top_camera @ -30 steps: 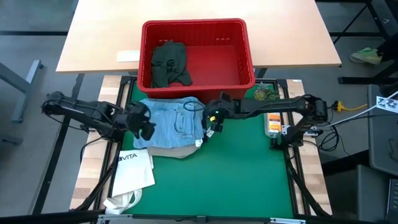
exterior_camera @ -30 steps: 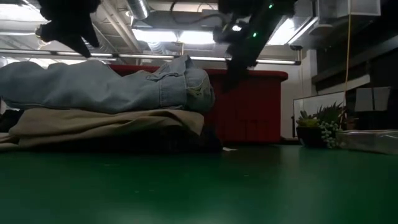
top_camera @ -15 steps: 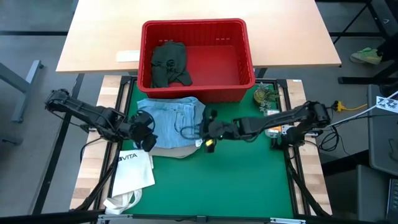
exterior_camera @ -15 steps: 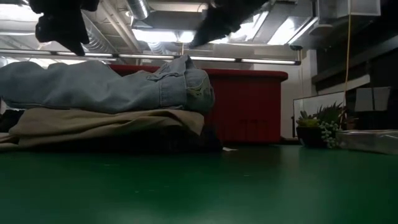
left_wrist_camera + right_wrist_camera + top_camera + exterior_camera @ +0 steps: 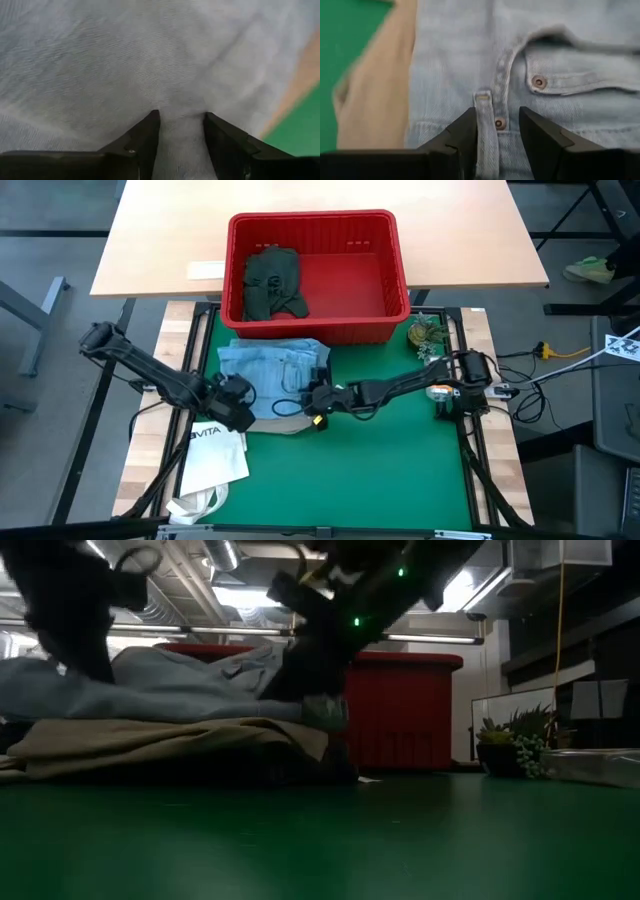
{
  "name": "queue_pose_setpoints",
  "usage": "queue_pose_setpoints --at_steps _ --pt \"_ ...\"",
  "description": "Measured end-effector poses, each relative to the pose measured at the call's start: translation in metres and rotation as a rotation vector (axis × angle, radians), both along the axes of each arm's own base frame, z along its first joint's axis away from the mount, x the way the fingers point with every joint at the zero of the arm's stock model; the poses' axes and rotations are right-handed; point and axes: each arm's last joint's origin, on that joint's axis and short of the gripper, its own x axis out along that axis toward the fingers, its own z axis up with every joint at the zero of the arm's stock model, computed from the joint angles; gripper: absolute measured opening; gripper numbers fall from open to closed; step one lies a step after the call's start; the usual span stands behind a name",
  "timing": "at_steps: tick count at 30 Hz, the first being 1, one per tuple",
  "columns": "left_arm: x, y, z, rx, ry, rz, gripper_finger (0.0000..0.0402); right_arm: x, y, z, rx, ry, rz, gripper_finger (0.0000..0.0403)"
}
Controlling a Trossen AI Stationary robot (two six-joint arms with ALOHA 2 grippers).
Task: Fold Laundry from Bin
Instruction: Stack the folded light blue pants on top of the folded brown shorts
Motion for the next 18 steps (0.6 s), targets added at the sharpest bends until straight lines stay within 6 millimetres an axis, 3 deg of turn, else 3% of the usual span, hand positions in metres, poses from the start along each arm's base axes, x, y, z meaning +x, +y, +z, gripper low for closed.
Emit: queue_pose_setpoints --at_steps 4,7,15,18 --pt "-0.007 0.003 -0.031 0.012 0.047 0.065 0.0142 0.002 -0.003 -0.019 0.013 0.07 0.003 0.0147" --pt "-0.011 0.004 -0.043 0.024 0.045 0.065 0.0136 0.003 -0.003 -0.029 0.011 0.099 -0.003 0.0147" --pt "-0.011 0.004 -0.044 0.024 0.042 0.05 0.0134 0.003 -0.003 -0.032 0.012 0.113 -0.001 0.0147" --pt "-0.008 0.003 -0.034 0.019 0.03 0.029 0.0127 0.002 -0.002 -0.027 0.022 0.105 0.028 0.0147"
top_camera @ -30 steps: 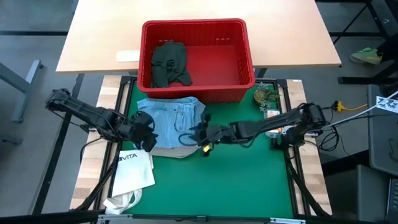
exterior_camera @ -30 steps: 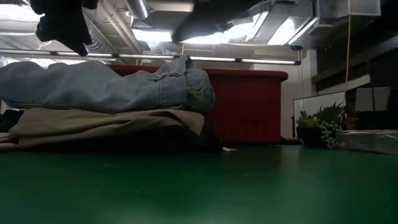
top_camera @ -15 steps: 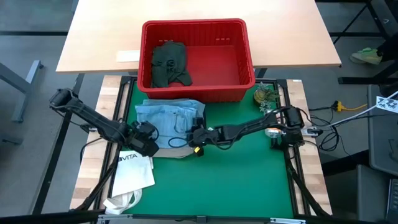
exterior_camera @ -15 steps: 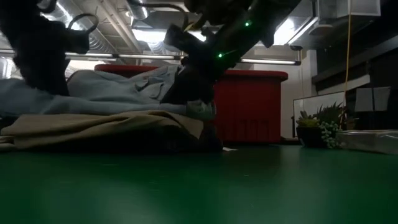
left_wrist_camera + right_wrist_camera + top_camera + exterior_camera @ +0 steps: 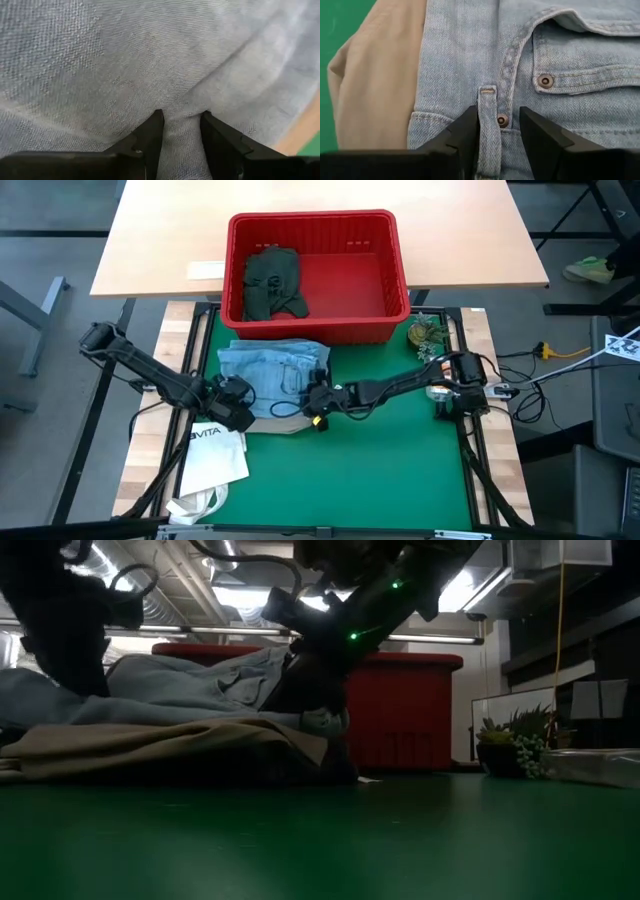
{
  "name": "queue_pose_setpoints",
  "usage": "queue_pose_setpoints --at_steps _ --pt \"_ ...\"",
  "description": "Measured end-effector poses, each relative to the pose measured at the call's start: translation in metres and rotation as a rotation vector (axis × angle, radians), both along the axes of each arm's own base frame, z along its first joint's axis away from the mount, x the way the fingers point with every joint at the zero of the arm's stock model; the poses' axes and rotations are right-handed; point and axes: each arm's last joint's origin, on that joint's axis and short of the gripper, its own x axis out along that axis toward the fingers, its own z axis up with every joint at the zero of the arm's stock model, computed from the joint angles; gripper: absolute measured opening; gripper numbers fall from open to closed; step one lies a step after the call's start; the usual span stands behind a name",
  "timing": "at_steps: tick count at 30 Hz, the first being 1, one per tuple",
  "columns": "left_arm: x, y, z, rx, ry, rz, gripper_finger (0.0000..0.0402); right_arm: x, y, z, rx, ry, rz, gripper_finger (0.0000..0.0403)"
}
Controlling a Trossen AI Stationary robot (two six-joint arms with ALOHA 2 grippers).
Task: Fold Laundry from Bin
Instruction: Stack the folded light blue pants on top of the folded brown shorts
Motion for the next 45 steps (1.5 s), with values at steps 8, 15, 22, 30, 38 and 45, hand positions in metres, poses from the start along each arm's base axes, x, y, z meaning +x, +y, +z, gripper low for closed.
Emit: queue_pose_setpoints --at_steps 8,15,22,30,38,45 --pt "0.014 -0.005 0.066 0.006 -0.123 -0.109 0.0094 0.001 0.002 0.065 0.037 -0.109 0.05 0.0147" --pt "0.017 -0.001 0.096 0.171 -0.215 -0.066 0.0083 0.003 -0.001 0.109 -0.084 -0.165 0.011 0.0147" --pt "0.015 0.016 0.097 0.355 -0.191 0.041 0.0062 0.0 -0.021 0.111 -0.27 -0.098 -0.163 0.0147" --pt "0.011 0.047 0.067 0.346 -0.04 0.187 0.0025 -0.001 -0.065 0.096 -0.198 -0.048 -0.179 0.0147" --pt "-0.003 0.073 0.027 0.399 0.097 0.306 0.0002 -0.004 -0.102 0.053 -0.064 0.088 -0.301 0.0147" --pt "-0.012 0.082 -0.012 0.33 0.125 0.331 0.0003 -0.004 -0.111 0.033 0.052 0.129 -0.272 0.0147"
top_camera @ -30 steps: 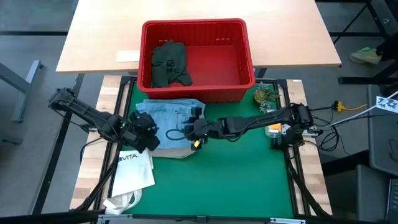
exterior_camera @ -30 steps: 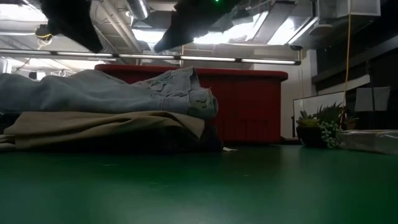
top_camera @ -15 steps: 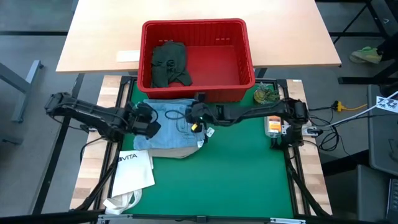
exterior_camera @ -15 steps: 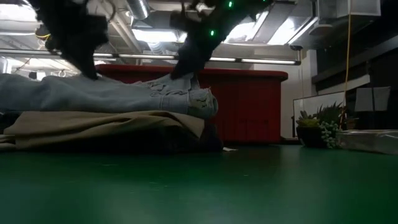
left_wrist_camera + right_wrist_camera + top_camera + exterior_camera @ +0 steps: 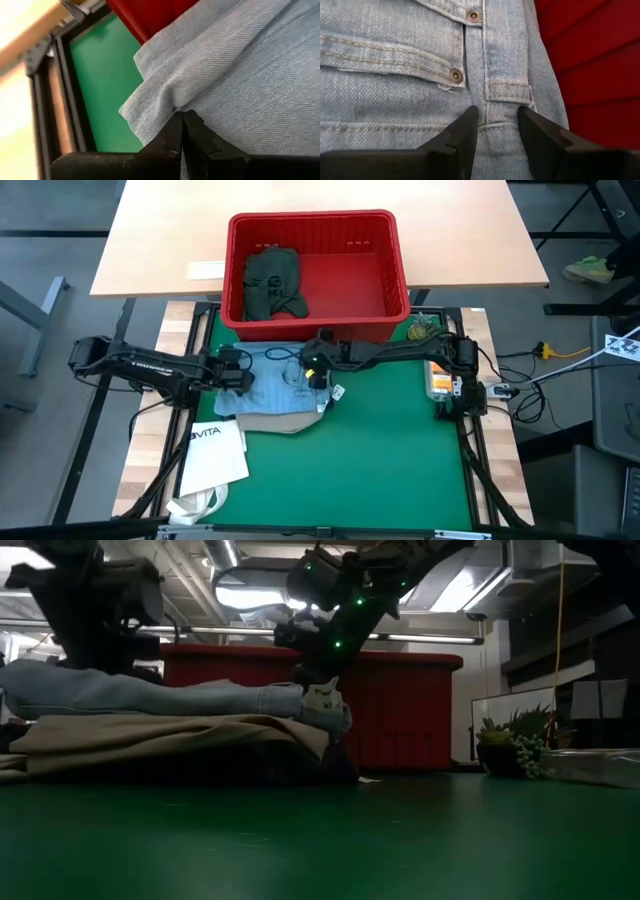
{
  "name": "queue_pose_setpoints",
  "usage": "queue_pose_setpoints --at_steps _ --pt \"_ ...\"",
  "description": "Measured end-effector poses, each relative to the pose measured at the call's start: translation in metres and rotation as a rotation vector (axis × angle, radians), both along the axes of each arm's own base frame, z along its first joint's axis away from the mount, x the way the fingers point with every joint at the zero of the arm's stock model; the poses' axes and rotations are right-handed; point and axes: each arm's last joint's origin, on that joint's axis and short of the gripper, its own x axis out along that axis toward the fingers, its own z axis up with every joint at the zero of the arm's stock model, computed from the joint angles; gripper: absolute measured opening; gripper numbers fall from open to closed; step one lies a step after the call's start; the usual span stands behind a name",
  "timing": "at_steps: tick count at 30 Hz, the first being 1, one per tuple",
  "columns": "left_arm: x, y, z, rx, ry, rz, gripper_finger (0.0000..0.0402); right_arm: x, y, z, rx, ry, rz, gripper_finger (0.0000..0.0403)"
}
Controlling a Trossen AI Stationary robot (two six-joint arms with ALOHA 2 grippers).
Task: Fold Laundry from Bin
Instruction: Stack the folded light blue pants on top of the folded brown shorts
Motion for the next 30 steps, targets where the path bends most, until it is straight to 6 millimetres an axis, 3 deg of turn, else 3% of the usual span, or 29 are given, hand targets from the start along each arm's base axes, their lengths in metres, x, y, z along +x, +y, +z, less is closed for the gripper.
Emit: queue_pose_setpoints --at_steps 4,8,21,26,30 --pt "-0.003 0.001 -0.009 -0.012 -0.008 0.009 0.0001 0.0 0.001 0.0 -0.007 0.004 0.002 0.0147" --pt "0.001 0.0 -0.001 -0.047 -0.015 0.002 0.0001 -0.002 0.002 0.006 -0.001 -0.01 0.014 0.0147" --pt "0.024 -0.001 0.076 -0.08 -0.044 -0.114 0.0001 -0.019 0.01 0.059 -0.03 -0.106 0.033 0.0147" --pt "0.024 -0.001 0.08 -0.08 -0.062 -0.099 0.0001 -0.018 0.009 0.06 -0.047 -0.109 0.022 0.0147" --pt "0.019 0.0 0.072 -0.104 -0.044 -0.044 0.0001 -0.018 0.007 0.053 -0.108 -0.06 -0.019 0.0147"
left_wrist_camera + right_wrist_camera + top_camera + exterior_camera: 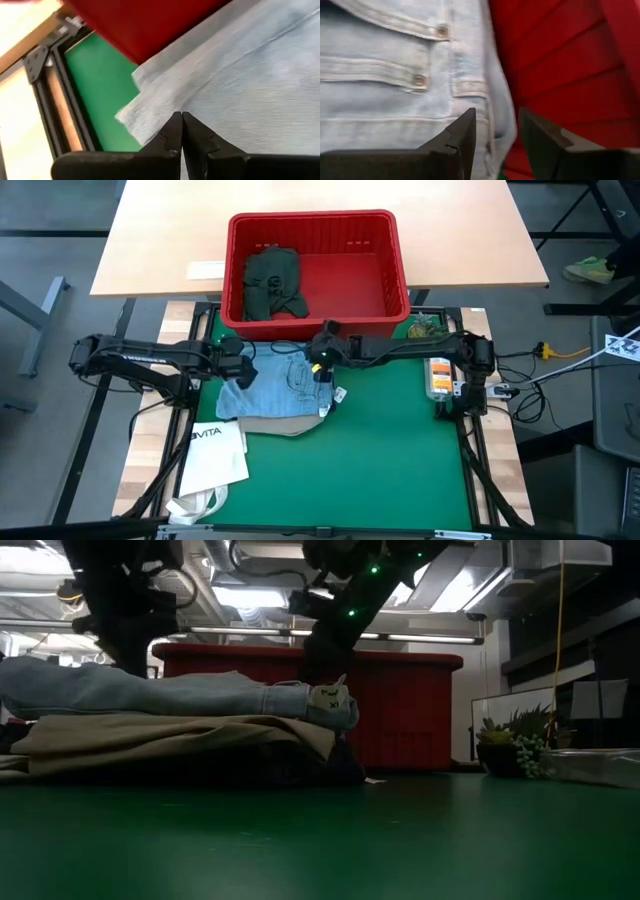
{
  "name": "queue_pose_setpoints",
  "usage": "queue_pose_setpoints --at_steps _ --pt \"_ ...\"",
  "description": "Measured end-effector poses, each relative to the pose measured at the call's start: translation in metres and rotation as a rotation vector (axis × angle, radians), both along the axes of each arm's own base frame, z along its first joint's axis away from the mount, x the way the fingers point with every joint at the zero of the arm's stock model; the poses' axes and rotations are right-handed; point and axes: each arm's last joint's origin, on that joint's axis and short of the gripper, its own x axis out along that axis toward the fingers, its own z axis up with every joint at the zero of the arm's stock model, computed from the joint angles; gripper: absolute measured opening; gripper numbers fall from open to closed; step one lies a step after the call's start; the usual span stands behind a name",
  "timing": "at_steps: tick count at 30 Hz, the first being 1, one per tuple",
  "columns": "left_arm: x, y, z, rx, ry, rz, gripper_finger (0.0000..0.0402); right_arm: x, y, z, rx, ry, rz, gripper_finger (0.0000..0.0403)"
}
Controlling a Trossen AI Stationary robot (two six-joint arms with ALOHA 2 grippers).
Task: Fold Laundry from Bin
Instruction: Stack the folded light blue pants on top of the folded brown shorts
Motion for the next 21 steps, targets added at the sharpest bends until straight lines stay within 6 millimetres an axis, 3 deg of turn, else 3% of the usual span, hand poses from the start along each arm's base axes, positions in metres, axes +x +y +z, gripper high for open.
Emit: queue_pose_setpoints --at_steps 6,10,15,21 --pt "-0.011 0.006 -0.024 -0.011 0.052 0.102 0.0001 0.005 -0.003 -0.012 -0.043 0.025 -0.045 0.0147" --pt "-0.02 0.012 -0.042 0.047 0.098 0.146 0.0001 0.01 -0.004 -0.03 -0.051 0.073 -0.061 0.0147" --pt "-0.024 0.02 -0.063 0.096 0.067 0.201 0.0001 0.015 -0.007 -0.05 -0.058 0.119 -0.075 0.0147" --pt "-0.03 0.024 -0.089 0.074 0.016 0.227 0.0001 0.016 -0.007 -0.056 -0.053 0.137 -0.074 0.0147"
